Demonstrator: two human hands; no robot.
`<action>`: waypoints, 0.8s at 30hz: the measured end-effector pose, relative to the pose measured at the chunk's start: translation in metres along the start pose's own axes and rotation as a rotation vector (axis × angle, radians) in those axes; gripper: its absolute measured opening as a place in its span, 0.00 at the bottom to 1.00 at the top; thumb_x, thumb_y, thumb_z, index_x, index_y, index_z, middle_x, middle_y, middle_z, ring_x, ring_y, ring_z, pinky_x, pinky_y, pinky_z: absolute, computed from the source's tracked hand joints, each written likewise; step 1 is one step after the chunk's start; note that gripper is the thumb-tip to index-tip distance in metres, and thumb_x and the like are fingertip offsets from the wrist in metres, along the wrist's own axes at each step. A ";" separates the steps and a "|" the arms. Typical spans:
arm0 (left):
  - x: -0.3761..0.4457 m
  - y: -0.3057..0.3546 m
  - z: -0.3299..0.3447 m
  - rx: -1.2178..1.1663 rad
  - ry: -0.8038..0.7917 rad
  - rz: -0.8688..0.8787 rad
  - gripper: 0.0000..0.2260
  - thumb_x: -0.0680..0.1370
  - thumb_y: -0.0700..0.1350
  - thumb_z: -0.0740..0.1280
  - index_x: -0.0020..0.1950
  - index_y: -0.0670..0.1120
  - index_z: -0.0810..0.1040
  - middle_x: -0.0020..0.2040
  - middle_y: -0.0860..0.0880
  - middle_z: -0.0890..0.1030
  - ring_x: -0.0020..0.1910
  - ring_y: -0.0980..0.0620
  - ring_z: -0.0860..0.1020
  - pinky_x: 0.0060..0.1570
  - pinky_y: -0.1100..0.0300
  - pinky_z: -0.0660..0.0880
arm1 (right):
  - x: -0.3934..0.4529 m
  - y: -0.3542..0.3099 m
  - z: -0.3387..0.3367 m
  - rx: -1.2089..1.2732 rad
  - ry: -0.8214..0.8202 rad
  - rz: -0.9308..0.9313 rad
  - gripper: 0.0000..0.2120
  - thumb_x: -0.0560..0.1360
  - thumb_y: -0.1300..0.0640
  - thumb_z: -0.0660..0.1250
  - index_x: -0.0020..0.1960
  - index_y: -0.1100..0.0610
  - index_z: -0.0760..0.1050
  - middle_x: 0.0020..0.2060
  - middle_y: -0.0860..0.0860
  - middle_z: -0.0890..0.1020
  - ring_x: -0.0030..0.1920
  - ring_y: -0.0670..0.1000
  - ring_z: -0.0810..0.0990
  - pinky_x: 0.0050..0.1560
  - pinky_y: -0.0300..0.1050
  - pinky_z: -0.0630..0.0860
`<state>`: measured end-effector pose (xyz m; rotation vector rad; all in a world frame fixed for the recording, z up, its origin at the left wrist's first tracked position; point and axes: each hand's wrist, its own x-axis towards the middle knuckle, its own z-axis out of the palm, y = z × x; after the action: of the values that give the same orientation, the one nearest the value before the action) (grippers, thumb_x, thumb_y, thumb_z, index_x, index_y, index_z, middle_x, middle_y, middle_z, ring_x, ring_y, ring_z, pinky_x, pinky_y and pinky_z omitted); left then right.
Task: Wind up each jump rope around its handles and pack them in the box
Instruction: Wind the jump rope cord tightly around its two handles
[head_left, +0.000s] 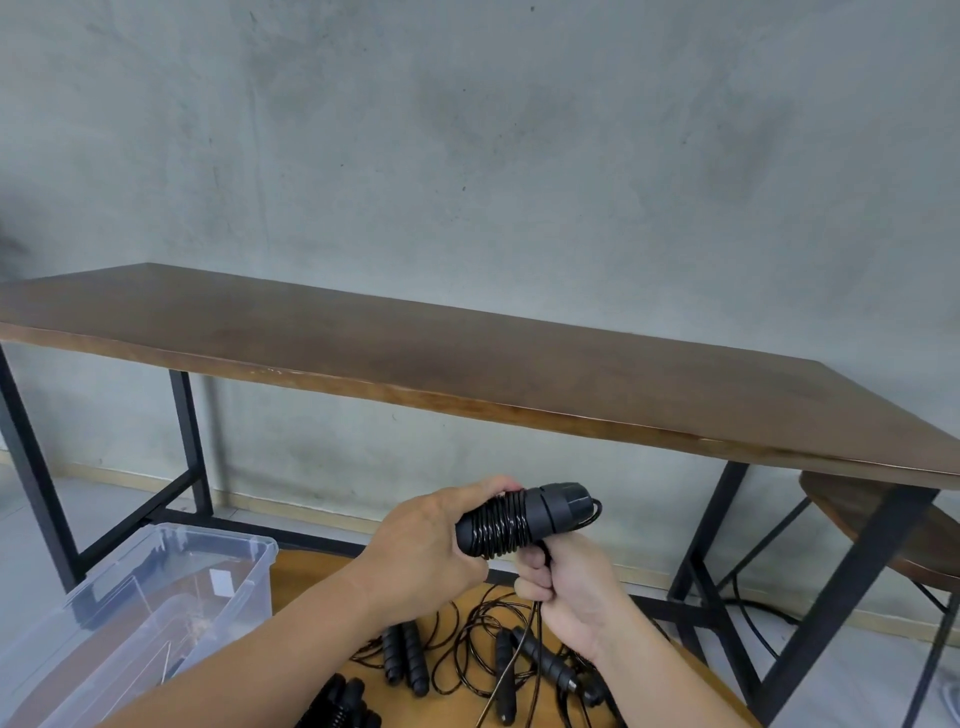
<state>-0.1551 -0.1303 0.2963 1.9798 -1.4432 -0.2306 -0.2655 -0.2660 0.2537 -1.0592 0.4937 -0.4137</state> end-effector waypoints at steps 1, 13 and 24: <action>0.001 0.000 0.001 0.021 0.013 -0.004 0.33 0.72 0.40 0.67 0.65 0.72 0.63 0.46 0.61 0.76 0.42 0.60 0.75 0.37 0.70 0.69 | -0.001 0.002 0.002 -0.015 0.019 -0.006 0.09 0.82 0.63 0.55 0.50 0.62 0.75 0.27 0.51 0.65 0.27 0.46 0.56 0.26 0.39 0.53; 0.012 -0.017 0.005 0.215 0.149 -0.073 0.32 0.75 0.45 0.66 0.71 0.70 0.56 0.52 0.58 0.75 0.46 0.55 0.75 0.46 0.63 0.72 | -0.023 0.011 0.020 -0.646 0.184 -0.079 0.17 0.85 0.52 0.52 0.51 0.54 0.78 0.28 0.45 0.69 0.26 0.44 0.63 0.30 0.39 0.60; 0.016 -0.020 0.007 0.607 0.137 -0.012 0.32 0.78 0.49 0.62 0.75 0.67 0.49 0.54 0.52 0.75 0.51 0.50 0.76 0.54 0.56 0.71 | -0.044 -0.037 0.034 -1.536 0.064 -0.169 0.14 0.82 0.52 0.58 0.38 0.51 0.73 0.32 0.47 0.74 0.33 0.45 0.72 0.31 0.37 0.64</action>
<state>-0.1369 -0.1443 0.2830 2.4174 -1.5291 0.3783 -0.2855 -0.2340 0.3087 -2.5825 0.7910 -0.1518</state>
